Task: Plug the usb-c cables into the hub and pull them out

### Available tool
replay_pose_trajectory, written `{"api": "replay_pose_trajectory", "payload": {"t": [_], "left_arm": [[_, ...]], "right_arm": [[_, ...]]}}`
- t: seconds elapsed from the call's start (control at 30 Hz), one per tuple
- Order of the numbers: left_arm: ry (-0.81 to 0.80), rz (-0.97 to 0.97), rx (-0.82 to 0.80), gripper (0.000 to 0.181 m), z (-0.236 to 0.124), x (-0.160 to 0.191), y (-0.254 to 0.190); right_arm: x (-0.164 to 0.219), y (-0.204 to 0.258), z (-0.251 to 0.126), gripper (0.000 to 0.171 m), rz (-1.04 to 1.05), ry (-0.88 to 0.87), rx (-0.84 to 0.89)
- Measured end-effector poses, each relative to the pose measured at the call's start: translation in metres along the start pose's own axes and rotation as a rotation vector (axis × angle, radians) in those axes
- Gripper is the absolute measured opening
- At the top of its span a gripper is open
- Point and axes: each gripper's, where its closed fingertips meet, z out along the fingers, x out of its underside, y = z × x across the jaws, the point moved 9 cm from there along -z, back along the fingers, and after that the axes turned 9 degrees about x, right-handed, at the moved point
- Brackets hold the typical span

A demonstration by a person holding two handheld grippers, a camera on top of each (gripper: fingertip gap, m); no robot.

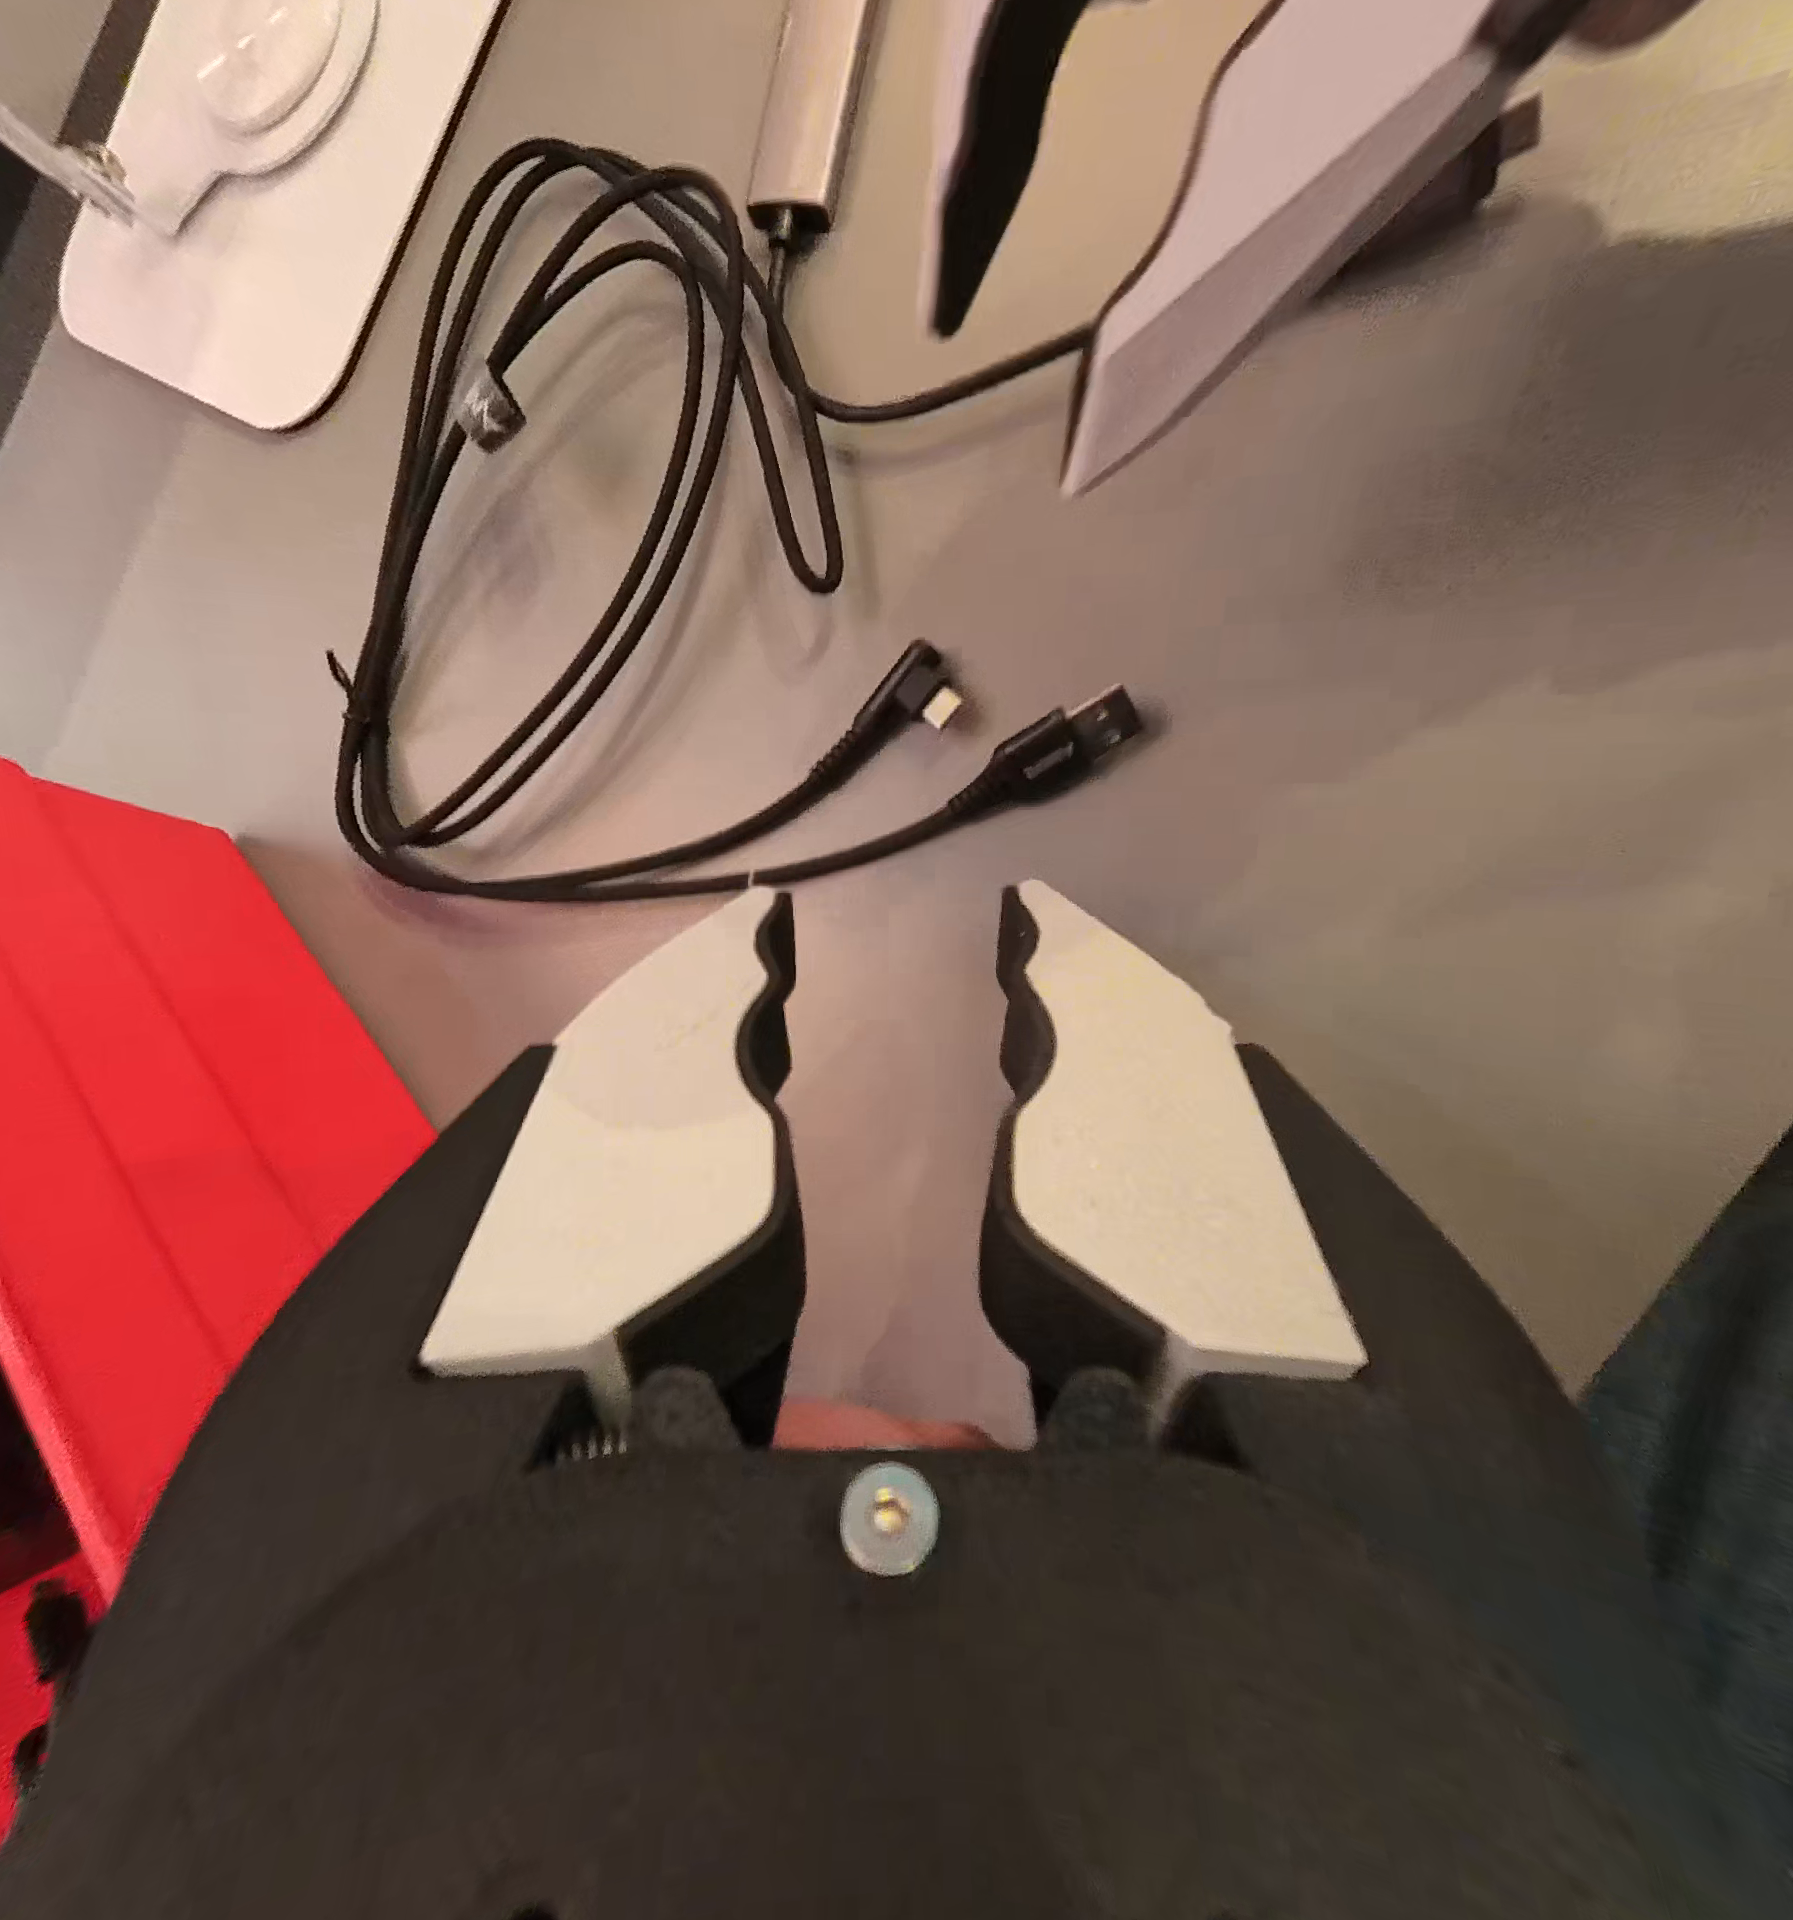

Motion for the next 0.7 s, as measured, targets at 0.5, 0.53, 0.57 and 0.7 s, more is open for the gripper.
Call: {"api": "replay_pose_trajectory", "payload": {"t": [0.5, 0.53, 0.57, 0.7], "left_arm": [[-0.027, -0.047, 0.017, 0.038, -0.002, 0.013, 0.002], [-0.031, -0.055, 0.026, 0.038, -0.001, 0.014, 0.002], [-0.041, -0.064, 0.034, 0.038, -0.001, 0.013, 0.002], [-0.091, -0.134, 0.078, 0.038, 0.000, 0.011, 0.001]], "right_arm": [[-0.015, 0.011, 0.059, 0.017, -0.076, 0.098, -0.092], [-0.014, 0.009, 0.059, 0.017, -0.071, 0.097, -0.091], [-0.014, 0.007, 0.058, 0.017, -0.074, 0.093, -0.089], [-0.015, 0.002, 0.051, 0.017, -0.025, 0.032, -0.117]]}}
